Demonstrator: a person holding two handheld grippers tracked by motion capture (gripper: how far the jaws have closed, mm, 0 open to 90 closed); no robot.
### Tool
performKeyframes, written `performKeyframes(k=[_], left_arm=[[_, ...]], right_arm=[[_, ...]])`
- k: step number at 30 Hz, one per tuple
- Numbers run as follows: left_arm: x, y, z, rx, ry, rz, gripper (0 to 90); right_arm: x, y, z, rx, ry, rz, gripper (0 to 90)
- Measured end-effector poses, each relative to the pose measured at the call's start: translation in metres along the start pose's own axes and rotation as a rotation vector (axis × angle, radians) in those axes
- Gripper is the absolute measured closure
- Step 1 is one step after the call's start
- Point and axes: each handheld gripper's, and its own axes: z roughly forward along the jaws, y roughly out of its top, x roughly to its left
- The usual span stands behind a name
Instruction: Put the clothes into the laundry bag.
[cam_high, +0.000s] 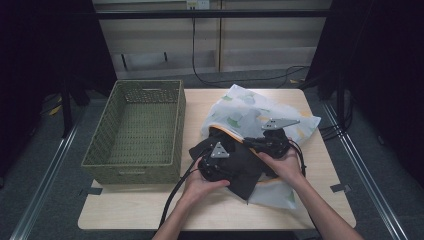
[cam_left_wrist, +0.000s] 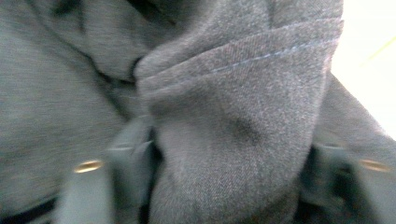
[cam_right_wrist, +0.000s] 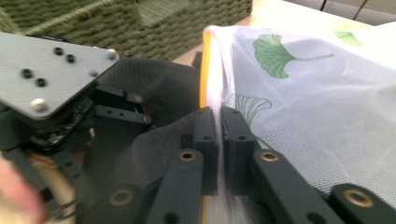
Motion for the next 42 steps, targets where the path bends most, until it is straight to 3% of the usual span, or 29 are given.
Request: performKeyframes(k=[1, 2, 4, 6, 9, 10, 12, 18, 22, 23, 25, 26, 29, 31, 33, 34, 37, 38, 40, 42], left_arm=[[0.000, 0.000, 0.000, 0.000, 0.000, 0.000, 45.6], [0.001, 0.000, -0.001, 0.005, 0.006, -0.002, 45.6], [0.008, 0.001, -0.003, -0.005, 0.004, -0.034, 63.9], [0.009, 0.001, -0.003, -0.025, 0.002, -0.045, 67.4], [0.008, 0.004, -0.007, -0.050, 0.012, -0.067, 68.9], [0.008, 0.008, -0.008, -0.089, 0.007, -0.081, 69.6], [0.007, 0.010, -0.009, -0.110, -0.003, -0.093, 69.7], [0.006, 0.033, -0.020, -0.196, 0.018, -0.109, 71.0], [0.004, 0.052, -0.041, -0.294, 0.018, -0.119, 71.2], [0.001, 0.060, -0.056, -0.329, 0.034, -0.108, 71.3], [0.000, 0.063, -0.063, -0.346, 0.027, -0.108, 71.5], [-0.001, 0.068, -0.077, -0.386, 0.009, -0.113, 71.5], [-0.003, 0.073, -0.088, -0.414, 0.008, -0.119, 71.4], [-0.005, 0.076, -0.094, -0.425, 0.040, -0.120, 71.4], [-0.003, 0.077, -0.089, -0.436, 0.064, -0.135, 71.1], [0.002, 0.075, -0.075, -0.439, 0.088, -0.166, 71.1], [0.011, 0.071, -0.045, -0.416, 0.127, -0.172, 70.6], [0.014, 0.070, -0.033, -0.389, 0.135, -0.183, 70.5], [0.018, 0.067, -0.013, -0.330, 0.142, -0.167, 70.0], [0.022, 0.061, 0.003, -0.262, 0.138, -0.164, 69.1]], right_arm=[[0.000, 0.000, 0.000, 0.000, 0.000, 0.000, 87.7], [0.000, 0.001, -0.002, -0.005, 0.008, -0.001, 88.7], [0.005, 0.003, -0.007, -0.017, 0.027, -0.008, 89.5], [0.009, 0.006, -0.010, -0.030, 0.039, -0.012, 89.7], [0.011, 0.008, -0.013, -0.042, 0.053, -0.018, 89.8], [0.014, 0.012, -0.016, -0.057, 0.067, -0.018, 89.9], [0.016, 0.013, -0.017, -0.065, 0.079, -0.018, 89.9], [0.036, 0.028, -0.031, -0.128, 0.146, -0.038, 90.0], [0.044, 0.036, -0.042, -0.175, 0.185, -0.040, 90.0], [0.047, 0.041, -0.052, -0.213, 0.195, -0.043, 90.0], [0.047, 0.043, -0.057, -0.235, 0.199, -0.043, 90.0], [0.048, 0.047, -0.066, -0.270, 0.204, -0.034, 90.0], [0.048, 0.049, -0.073, -0.302, 0.183, -0.026, 90.0], [0.048, 0.049, -0.073, -0.304, 0.179, -0.024, 90.0], [0.049, 0.048, -0.069, -0.300, 0.182, -0.005, 90.0], [0.049, 0.048, -0.069, -0.300, 0.182, -0.005, 90.0], [0.051, 0.046, -0.064, -0.271, 0.188, 0.012, 90.0], [0.050, 0.046, -0.061, -0.262, 0.182, 0.004, 90.0], [0.043, 0.042, -0.056, -0.244, 0.160, 0.007, 90.0], [0.024, 0.032, -0.047, -0.219, 0.152, 0.067, 90.0]])
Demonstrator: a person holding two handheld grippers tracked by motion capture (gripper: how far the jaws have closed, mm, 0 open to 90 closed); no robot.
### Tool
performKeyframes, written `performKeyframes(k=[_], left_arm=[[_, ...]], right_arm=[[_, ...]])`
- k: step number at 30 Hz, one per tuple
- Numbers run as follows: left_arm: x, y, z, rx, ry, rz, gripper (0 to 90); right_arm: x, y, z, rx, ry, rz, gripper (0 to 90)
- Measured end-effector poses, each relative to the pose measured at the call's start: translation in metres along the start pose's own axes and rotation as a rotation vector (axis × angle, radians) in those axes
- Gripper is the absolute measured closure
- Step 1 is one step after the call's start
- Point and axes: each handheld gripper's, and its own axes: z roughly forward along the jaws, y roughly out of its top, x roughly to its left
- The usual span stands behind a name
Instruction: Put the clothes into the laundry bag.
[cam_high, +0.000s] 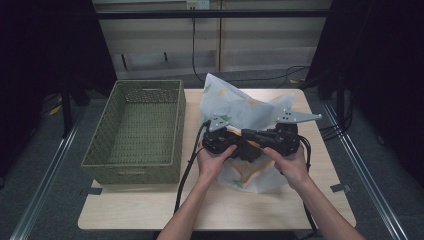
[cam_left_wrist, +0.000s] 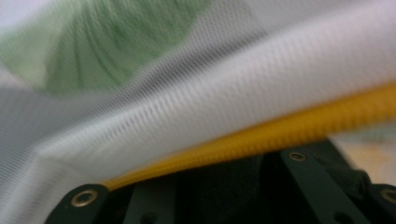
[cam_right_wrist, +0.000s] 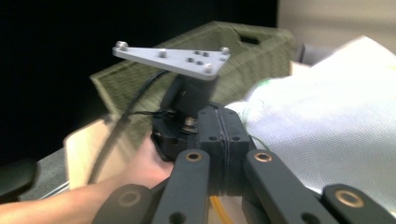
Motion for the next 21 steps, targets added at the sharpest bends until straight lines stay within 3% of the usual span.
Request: performKeyframes(k=[2, 4, 5, 9, 10, 13, 16, 17, 19, 21], left_arm=[[0.002, -0.011, 0.011, 0.042, -0.020, 0.019, 66.1], [0.001, -0.021, 0.022, 0.097, -0.019, 0.050, 61.9], [0.001, -0.029, 0.029, 0.105, -0.034, 0.037, 56.2], [0.000, -0.032, 0.030, 0.110, -0.059, 0.011, 45.9], [-0.005, -0.029, 0.025, 0.126, -0.072, 0.035, 36.1], [-0.009, -0.023, 0.009, 0.140, -0.095, 0.074, 27.4], [-0.009, -0.019, -0.019, 0.062, -0.126, 0.071, 25.8], [-0.009, -0.019, -0.019, 0.062, -0.126, 0.071, 25.0], [-0.010, -0.018, -0.039, 0.024, -0.100, 0.072, 24.2], [-0.013, -0.021, -0.056, -0.004, -0.078, 0.102, 22.9]], right_arm=[[-0.023, -0.013, 0.001, 0.030, -0.037, 0.057, 90.0], [-0.036, -0.022, 0.001, 0.057, -0.066, 0.070, 90.0], [-0.043, -0.029, 0.002, 0.077, -0.078, 0.086, 90.0], [-0.048, -0.034, 0.003, 0.101, -0.092, 0.083, 90.0], [-0.048, -0.037, 0.005, 0.119, -0.105, 0.071, 90.0], [-0.047, -0.039, 0.007, 0.134, -0.114, 0.056, 90.0], [-0.046, -0.039, 0.005, 0.137, -0.121, 0.048, 90.0], [-0.046, -0.039, 0.005, 0.137, -0.121, 0.048, 90.0], [-0.046, -0.039, 0.003, 0.136, -0.119, 0.041, 90.0], [-0.046, -0.038, 0.001, 0.138, -0.123, 0.037, 90.0]])
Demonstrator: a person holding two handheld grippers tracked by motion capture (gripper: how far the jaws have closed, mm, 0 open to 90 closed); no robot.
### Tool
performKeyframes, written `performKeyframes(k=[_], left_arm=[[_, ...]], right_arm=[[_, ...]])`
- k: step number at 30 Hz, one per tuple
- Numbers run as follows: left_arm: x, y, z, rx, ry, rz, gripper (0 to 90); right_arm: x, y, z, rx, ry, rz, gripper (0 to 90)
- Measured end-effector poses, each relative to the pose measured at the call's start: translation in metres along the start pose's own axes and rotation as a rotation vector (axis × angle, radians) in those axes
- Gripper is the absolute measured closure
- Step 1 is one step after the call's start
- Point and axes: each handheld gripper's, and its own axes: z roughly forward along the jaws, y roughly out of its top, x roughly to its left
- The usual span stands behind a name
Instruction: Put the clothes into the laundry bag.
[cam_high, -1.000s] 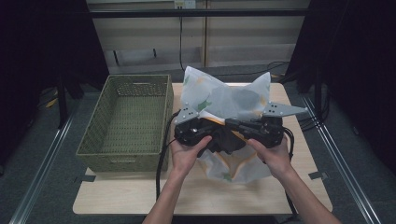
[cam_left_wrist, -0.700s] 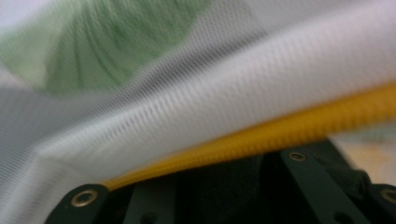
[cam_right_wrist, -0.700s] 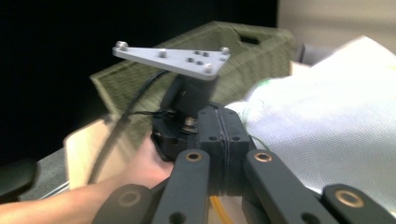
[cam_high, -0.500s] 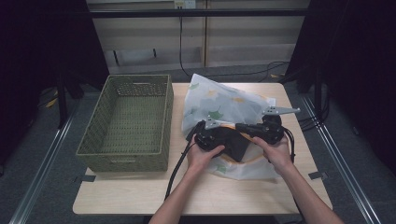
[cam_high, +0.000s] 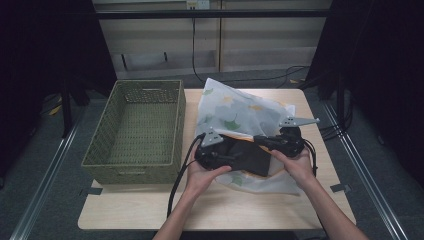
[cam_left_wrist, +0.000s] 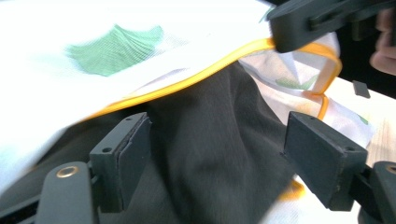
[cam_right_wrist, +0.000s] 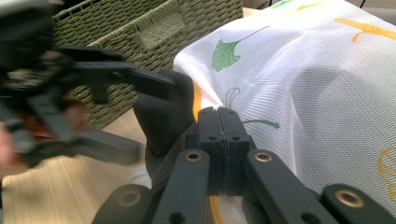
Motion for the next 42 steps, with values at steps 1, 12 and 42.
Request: performKeyframes(k=[1, 12, 42], left_arm=[[0.000, -0.004, -0.008, 0.009, 0.031, 0.014, 22.8], [0.020, -0.030, 0.013, 0.136, 0.070, -0.022, 17.6], [0.016, -0.018, 0.031, 0.123, -0.090, -0.048, 84.6]], right_arm=[[0.000, 0.000, -0.001, -0.002, -0.002, 0.001, 90.0], [-0.002, 0.000, -0.003, -0.003, -0.004, -0.006, 90.0], [0.019, 0.007, 0.005, 0.006, 0.057, -0.050, 90.0]])
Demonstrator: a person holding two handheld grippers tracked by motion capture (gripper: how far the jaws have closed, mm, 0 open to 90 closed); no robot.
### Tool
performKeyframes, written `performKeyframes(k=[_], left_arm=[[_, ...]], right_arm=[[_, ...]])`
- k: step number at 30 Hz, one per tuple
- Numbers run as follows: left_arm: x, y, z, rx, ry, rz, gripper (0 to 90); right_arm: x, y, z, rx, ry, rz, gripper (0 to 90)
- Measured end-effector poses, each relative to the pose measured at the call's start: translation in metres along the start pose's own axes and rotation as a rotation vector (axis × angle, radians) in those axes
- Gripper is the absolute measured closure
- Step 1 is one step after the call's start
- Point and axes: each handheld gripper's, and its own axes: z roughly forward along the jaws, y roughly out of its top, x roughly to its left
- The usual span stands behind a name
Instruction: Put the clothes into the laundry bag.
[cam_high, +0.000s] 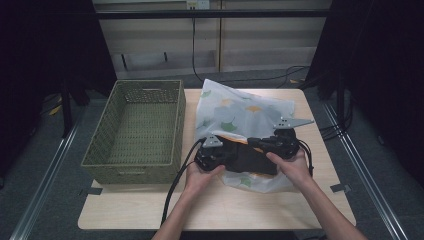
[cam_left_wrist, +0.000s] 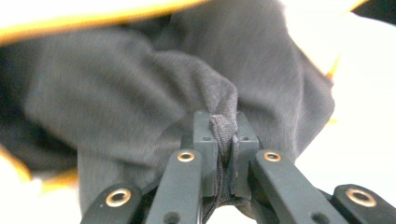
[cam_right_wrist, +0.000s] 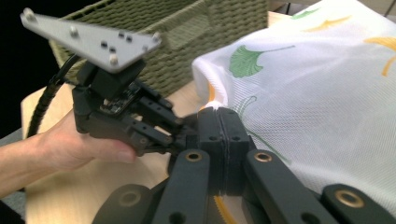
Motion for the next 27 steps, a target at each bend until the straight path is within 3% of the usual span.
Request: performKeyframes(k=[1, 4, 5, 6, 8, 10, 11, 12, 13, 14, 15, 16, 18, 19, 21, 23, 27], left_arm=[[-0.004, 0.011, -0.001, -0.038, -0.020, 0.003, 84.7], [-0.009, 0.023, -0.001, -0.078, -0.022, 0.007, 84.8], [-0.012, 0.035, -0.005, -0.114, -0.008, 0.014, 84.8], [-0.012, 0.035, -0.005, -0.114, -0.008, 0.014, 84.9], [-0.015, 0.047, -0.012, -0.164, -0.009, 0.010, 84.9], [-0.020, 0.060, -0.023, -0.214, -0.014, 0.019, 84.9], [-0.027, 0.072, -0.039, -0.260, -0.002, 0.039, 84.9], [-0.027, 0.072, -0.039, -0.260, -0.002, 0.039, 84.9], [-0.035, 0.084, -0.052, -0.288, -0.001, 0.067, 84.9], [-0.035, 0.084, -0.052, -0.288, -0.001, 0.067, 84.9], [-0.042, 0.091, -0.057, -0.293, 0.008, 0.106, 84.9], [-0.042, 0.091, -0.057, -0.293, 0.008, 0.106, 84.8], [-0.044, 0.093, -0.049, -0.268, -0.005, 0.116, 84.7], [-0.040, 0.086, -0.031, -0.221, -0.014, 0.114, 84.7], [-0.036, 0.076, -0.013, -0.171, -0.025, 0.096, 84.6], [-0.032, 0.064, 0.004, -0.118, -0.007, 0.105, 84.6], [-0.024, 0.048, 0.024, -0.091, -0.012, 0.064, 84.4]], right_arm=[[0.005, 0.003, 0.000, -0.004, 0.013, -0.011, 90.0], [0.012, 0.006, -0.002, -0.014, 0.032, -0.019, 90.0], [0.018, 0.011, -0.005, -0.037, 0.050, -0.023, 90.0], [0.018, 0.011, -0.005, -0.037, 0.050, -0.023, 90.0], [0.024, 0.018, -0.012, -0.069, 0.069, -0.032, 90.0], [0.029, 0.026, -0.021, -0.113, 0.096, -0.034, 90.0], [0.033, 0.033, -0.033, -0.173, 0.138, -0.026, 90.0], [0.035, 0.037, -0.040, -0.202, 0.161, -0.024, 90.0], [0.037, 0.041, -0.046, -0.227, 0.177, -0.018, 90.0], [0.038, 0.043, -0.052, -0.252, 0.189, -0.016, 90.0], [0.039, 0.045, -0.057, -0.265, 0.194, -0.014, 90.0], [0.039, 0.045, -0.057, -0.265, 0.194, -0.014, 90.0], [0.039, 0.046, -0.062, -0.272, 0.185, -0.015, 90.0], [0.038, 0.045, -0.062, -0.270, 0.179, -0.013, 90.0], [0.034, 0.036, -0.055, -0.219, 0.150, -0.004, 90.0], [0.030, 0.029, -0.049, -0.178, 0.128, 0.004, 90.0], [0.022, 0.012, -0.042, -0.112, 0.107, 0.020, 90.0]])
